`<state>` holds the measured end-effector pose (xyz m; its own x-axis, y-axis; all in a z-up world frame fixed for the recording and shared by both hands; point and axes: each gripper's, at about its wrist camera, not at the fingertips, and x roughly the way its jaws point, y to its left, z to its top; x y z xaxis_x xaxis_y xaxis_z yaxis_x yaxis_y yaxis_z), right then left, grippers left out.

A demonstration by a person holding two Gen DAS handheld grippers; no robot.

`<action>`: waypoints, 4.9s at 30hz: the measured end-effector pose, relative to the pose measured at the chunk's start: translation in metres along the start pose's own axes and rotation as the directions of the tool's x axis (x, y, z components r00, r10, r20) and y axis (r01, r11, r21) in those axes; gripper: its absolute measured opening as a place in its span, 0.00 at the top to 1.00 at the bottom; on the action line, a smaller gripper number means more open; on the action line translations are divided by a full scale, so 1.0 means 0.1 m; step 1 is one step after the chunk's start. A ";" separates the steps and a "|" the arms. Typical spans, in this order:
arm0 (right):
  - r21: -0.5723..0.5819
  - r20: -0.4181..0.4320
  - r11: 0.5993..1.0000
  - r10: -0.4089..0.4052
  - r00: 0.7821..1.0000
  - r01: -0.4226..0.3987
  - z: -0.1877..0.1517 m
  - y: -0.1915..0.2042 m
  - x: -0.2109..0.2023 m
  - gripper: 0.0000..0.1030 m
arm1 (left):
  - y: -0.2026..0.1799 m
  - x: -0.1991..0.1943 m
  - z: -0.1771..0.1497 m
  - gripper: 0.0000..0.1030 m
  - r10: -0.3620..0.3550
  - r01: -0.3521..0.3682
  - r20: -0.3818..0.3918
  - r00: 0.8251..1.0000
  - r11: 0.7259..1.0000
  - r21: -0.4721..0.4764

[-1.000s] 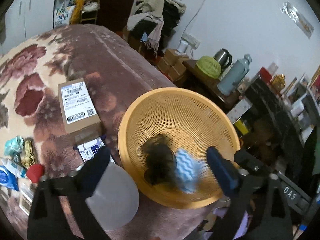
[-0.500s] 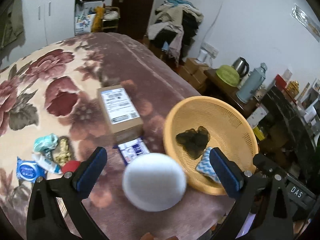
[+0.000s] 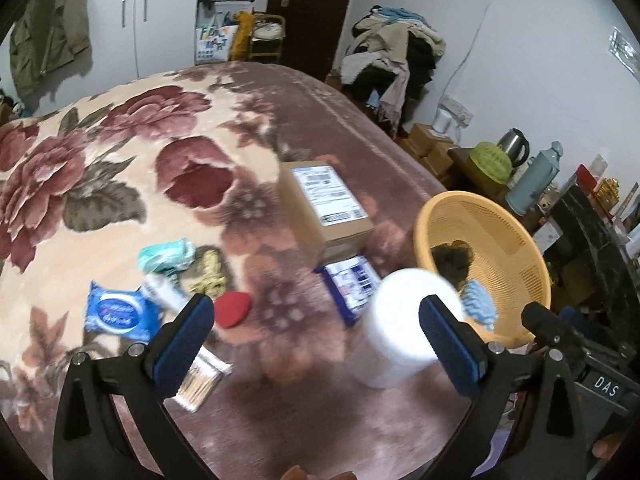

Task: Organize soft objects
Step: 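Move both grippers back over the items on the blanket, then grasp the cotton-swab box with the right gripper while the left grasps the wet-wipe pack, then lift the swab box and wet-wipe pack and carry them toward the basket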

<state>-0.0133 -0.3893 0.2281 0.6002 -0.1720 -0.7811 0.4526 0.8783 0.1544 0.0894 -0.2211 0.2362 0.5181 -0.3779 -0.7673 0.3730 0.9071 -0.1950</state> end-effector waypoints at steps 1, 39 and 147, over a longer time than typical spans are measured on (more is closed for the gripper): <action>-0.015 -0.005 1.000 0.002 1.000 -0.002 -0.02 0.06 0.00 0.00 | 0.07 -0.01 -0.02 0.01 0.005 -0.005 -0.003 1.000 1.000 -0.008; -0.235 -0.156 0.968 0.053 0.986 -0.089 -0.91 1.60 0.28 0.00 | 1.91 -0.11 -0.99 0.01 0.117 -0.137 -0.105 0.988 0.970 -0.202; -0.305 -0.396 0.905 0.162 0.904 -0.296 -1.60 2.17 1.69 0.17 | 2.79 0.75 -1.49 0.49 0.149 -0.291 -0.372 0.916 0.885 -0.363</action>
<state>0.0810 -0.1565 0.0326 0.3542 0.1634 -0.9208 0.0308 0.9820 0.1861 0.1178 0.0308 0.0332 0.2437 -0.1423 -0.9594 -0.0997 0.9803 -0.1707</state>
